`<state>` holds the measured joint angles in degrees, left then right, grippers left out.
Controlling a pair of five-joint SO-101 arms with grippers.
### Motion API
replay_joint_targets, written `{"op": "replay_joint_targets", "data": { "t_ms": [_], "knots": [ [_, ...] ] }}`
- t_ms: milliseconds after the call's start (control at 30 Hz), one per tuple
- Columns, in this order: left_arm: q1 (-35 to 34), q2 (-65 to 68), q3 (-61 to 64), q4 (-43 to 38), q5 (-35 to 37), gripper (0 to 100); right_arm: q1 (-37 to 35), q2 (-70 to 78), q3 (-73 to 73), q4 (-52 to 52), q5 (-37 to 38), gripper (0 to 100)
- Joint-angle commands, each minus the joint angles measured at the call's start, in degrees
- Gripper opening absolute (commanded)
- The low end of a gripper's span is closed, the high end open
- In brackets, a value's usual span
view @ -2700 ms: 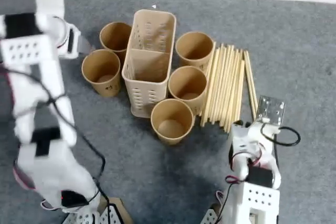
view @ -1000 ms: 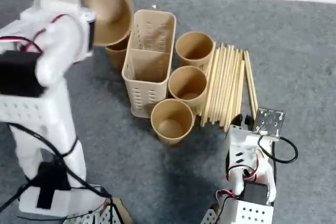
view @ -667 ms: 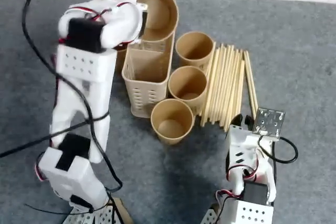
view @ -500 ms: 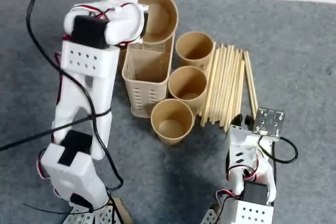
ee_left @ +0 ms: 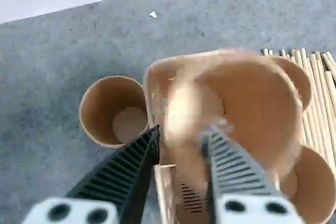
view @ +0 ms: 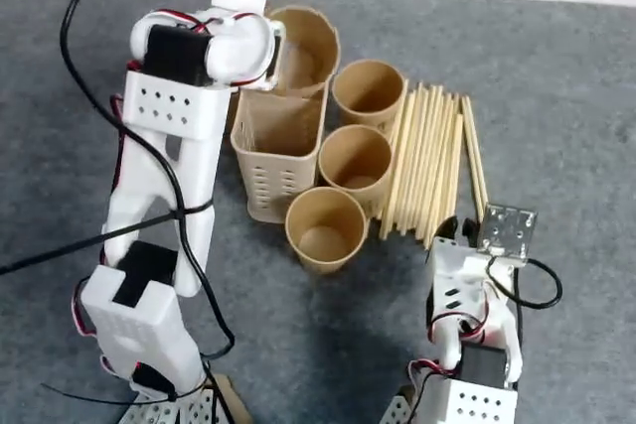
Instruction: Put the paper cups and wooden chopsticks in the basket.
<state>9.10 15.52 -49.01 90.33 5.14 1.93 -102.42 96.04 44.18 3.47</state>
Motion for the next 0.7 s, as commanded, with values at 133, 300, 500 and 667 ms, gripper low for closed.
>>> {"op": "replay_joint_targets", "data": {
  "t_ms": [133, 300, 500, 667],
  "knots": [
    [-6.5, -0.7, -1.5, -6.9, -1.6, 20, -1.9, -0.7, 1.3, 0.1, 1.7, 7.5],
    [-16.1, -0.1, -1.1, -11.9, -1.4, 19, -1.9, -0.7, 1.3, 0.1, 1.7, 7.5],
    [-19.8, 7.0, 0.5, -11.5, -1.5, 19, -2.0, -0.7, 1.3, 0.1, 1.7, 7.5],
    [-19.7, 13.8, 0.3, -13.3, -1.7, 19, -2.1, -0.7, 1.3, 0.1, 1.7, 7.5]
  ]
}}
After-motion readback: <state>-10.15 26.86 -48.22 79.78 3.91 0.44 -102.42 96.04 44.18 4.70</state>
